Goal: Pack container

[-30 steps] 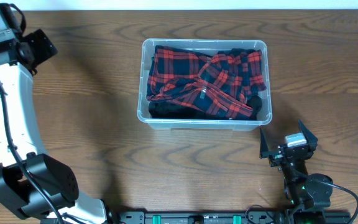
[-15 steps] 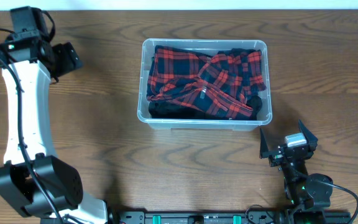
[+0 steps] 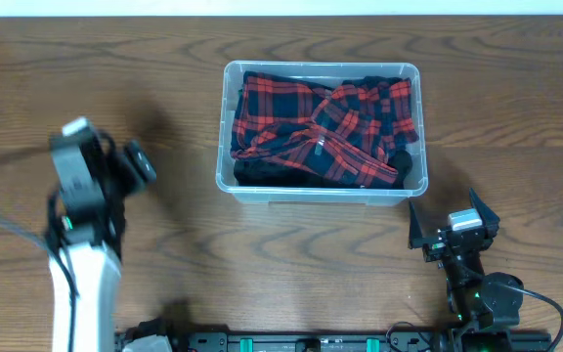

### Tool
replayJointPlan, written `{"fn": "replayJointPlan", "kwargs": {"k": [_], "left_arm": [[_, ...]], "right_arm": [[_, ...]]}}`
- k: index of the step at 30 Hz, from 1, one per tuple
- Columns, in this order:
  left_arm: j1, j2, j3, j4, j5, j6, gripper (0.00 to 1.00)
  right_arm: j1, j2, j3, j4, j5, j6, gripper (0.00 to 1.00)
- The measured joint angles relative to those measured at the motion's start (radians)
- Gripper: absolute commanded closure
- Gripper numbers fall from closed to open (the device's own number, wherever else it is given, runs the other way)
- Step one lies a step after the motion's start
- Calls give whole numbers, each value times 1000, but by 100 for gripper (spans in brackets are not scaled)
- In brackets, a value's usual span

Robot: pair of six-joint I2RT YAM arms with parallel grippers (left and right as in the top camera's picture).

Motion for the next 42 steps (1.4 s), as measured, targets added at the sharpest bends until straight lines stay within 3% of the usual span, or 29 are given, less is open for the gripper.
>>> {"fn": "replayJointPlan", "kwargs": {"k": [9,17,29,42], "left_arm": [[0,-331,-491,361,12,-94,2],[0,-503,-709,449,13,-153,2],[-14,-611,-750,388,21,-149,2],[-190,-883,-747,382,35,66,2]], "right_arm": [[0,0,0,0,0,0,1],[0,0,0,0,0,0,1],[0,0,0,0,0,0,1],[0,0,0,0,0,0,1]]}}
